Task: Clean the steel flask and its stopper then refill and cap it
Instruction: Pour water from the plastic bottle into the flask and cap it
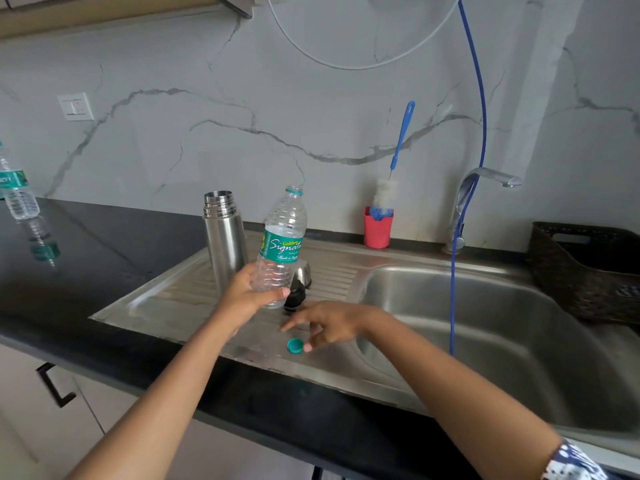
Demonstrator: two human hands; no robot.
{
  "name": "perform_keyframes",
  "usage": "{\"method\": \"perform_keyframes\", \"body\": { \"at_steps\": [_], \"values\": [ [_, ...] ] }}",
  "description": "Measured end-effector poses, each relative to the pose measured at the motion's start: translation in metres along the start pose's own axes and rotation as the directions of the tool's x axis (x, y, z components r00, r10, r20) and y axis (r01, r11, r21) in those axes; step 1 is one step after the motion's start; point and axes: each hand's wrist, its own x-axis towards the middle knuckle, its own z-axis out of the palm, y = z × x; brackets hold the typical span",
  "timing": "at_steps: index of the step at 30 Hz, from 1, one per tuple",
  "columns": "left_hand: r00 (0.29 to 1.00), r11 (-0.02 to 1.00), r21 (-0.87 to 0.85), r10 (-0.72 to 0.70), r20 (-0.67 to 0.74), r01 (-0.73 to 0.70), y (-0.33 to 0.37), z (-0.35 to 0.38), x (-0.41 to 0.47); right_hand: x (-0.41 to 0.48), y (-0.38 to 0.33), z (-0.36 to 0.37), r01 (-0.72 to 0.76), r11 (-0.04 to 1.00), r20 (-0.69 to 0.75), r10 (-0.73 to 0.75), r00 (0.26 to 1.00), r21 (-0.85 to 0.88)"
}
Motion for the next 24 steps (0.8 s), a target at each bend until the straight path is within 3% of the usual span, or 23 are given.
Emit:
{"method": "perform_keyframes", "body": {
  "at_steps": [3,7,9,10,12,13,14,16,24],
  "values": [
    [1.000,1.000,0.010,-0.007,0.010,0.007,-0.001,-0.002,0.000,0.012,-0.001,0.009,0.040,0.996,-0.005,-0.040,0.999,-0.086],
    [1.000,1.000,0.001,-0.005,0.011,0.005,-0.005,-0.003,0.001,0.006,0.004,0.003,-0.016,0.999,-0.133,0.011,0.991,-0.041],
    [1.000,1.000,0.005,-0.009,0.022,0.009,-0.007,-0.002,0.002,-0.004,0.018,-0.010,-0.106,0.989,-0.281,0.132,0.951,0.107],
    [1.000,1.000,0.010,-0.014,0.026,0.014,-0.009,-0.002,0.002,-0.011,0.024,-0.017,-0.104,0.949,-0.364,0.213,0.907,0.297],
    [0.999,0.999,0.023,-0.035,0.030,0.034,-0.011,0.001,0.004,-0.028,0.028,-0.034,0.093,0.701,-0.488,0.388,0.781,0.707],
    [0.999,0.999,0.031,-0.039,0.037,0.038,-0.012,0.001,0.004,-0.035,0.028,-0.043,0.222,0.551,-0.519,0.471,0.713,0.805],
    [0.998,0.998,0.048,-0.039,0.055,0.036,-0.013,0.003,0.005,-0.042,0.028,-0.051,0.326,0.443,-0.537,0.532,0.655,0.836],
    [0.995,0.995,0.092,-0.038,0.096,0.029,-0.014,0.006,0.006,-0.050,0.026,-0.064,0.455,0.341,-0.564,0.587,0.581,0.823],
    [0.980,0.985,0.175,-0.041,0.194,0.007,-0.012,0.013,0.009,-0.050,0.021,-0.077,0.518,0.383,-0.641,0.530,0.555,0.765]
  ]
}}
